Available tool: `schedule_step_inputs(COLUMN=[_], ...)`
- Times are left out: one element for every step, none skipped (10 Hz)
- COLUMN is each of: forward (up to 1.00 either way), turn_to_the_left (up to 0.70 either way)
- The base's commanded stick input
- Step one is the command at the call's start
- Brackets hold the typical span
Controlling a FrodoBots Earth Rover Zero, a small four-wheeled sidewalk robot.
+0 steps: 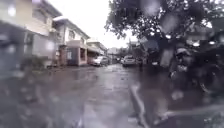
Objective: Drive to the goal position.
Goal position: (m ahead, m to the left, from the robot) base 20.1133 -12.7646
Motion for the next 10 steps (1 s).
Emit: schedule_step_inputs(forward=[1.00,1.00,1.00,1.00,1.00,1.00,1.00,1.00,1.00,1.00], turn_to_the_left=[0.00,0.00,0.00,0.00,0.00,0.00,0.00,0.00,0.00,0.00])
